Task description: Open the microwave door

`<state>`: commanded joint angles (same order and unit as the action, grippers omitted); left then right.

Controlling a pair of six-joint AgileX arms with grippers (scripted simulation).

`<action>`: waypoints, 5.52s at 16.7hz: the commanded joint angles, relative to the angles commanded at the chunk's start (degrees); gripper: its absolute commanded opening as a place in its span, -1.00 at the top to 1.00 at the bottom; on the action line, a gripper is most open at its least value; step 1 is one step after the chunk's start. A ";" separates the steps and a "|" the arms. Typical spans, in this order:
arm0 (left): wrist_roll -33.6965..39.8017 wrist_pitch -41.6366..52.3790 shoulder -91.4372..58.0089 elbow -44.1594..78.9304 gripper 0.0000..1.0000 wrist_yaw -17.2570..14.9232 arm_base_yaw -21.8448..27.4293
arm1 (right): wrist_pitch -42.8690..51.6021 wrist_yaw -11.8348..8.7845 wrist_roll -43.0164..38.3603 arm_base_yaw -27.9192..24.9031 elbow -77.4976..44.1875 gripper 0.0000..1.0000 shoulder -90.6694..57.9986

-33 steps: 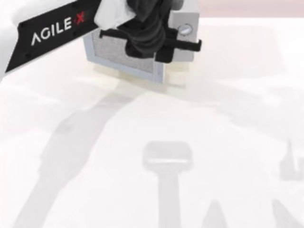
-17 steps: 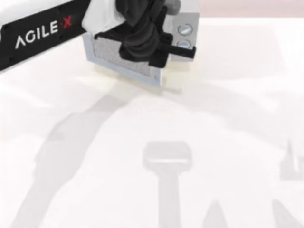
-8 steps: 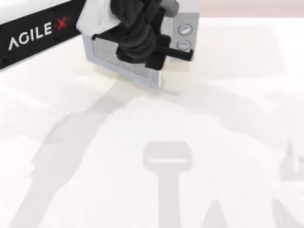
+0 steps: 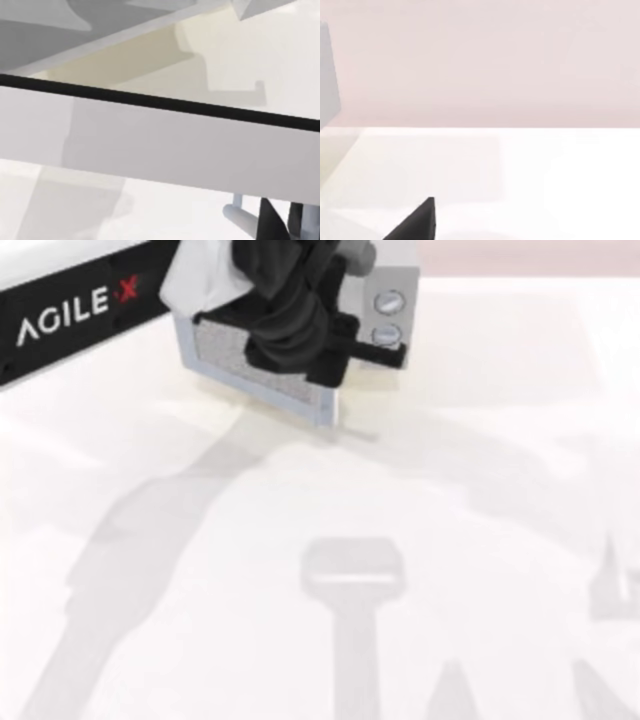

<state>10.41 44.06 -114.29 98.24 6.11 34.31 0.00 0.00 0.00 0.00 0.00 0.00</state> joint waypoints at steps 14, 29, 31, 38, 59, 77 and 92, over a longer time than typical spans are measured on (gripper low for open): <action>-1.41 -0.52 1.00 -1.72 1.00 -1.16 -0.17 | 0.00 0.00 0.00 0.00 0.00 -1.00 0.00; -6.92 -2.38 4.66 -6.55 1.00 -3.97 -1.74 | 0.00 0.00 0.00 0.00 0.00 -1.00 0.00; -6.92 -2.38 4.66 -6.55 1.00 -3.97 -1.74 | 0.00 0.00 0.00 0.00 0.00 -1.00 0.00; -6.92 -2.38 4.66 -6.55 1.00 -3.97 -1.74 | 0.00 0.00 0.00 0.00 0.00 -1.00 0.00; -14.18 -3.62 8.63 -11.78 1.00 -8.21 -3.96 | 0.00 0.00 0.00 0.00 0.00 -1.00 0.00; -14.18 -3.62 8.63 -11.78 1.00 -8.21 -3.96 | 0.00 0.00 0.00 0.00 0.00 -1.00 0.00; -22.13 -3.76 11.96 -15.86 1.00 -12.79 -6.73 | 0.00 0.00 0.00 0.00 0.00 -1.00 0.00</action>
<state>-11.72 40.31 -102.33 82.38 -6.69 27.58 0.00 0.00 0.00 0.00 0.00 0.00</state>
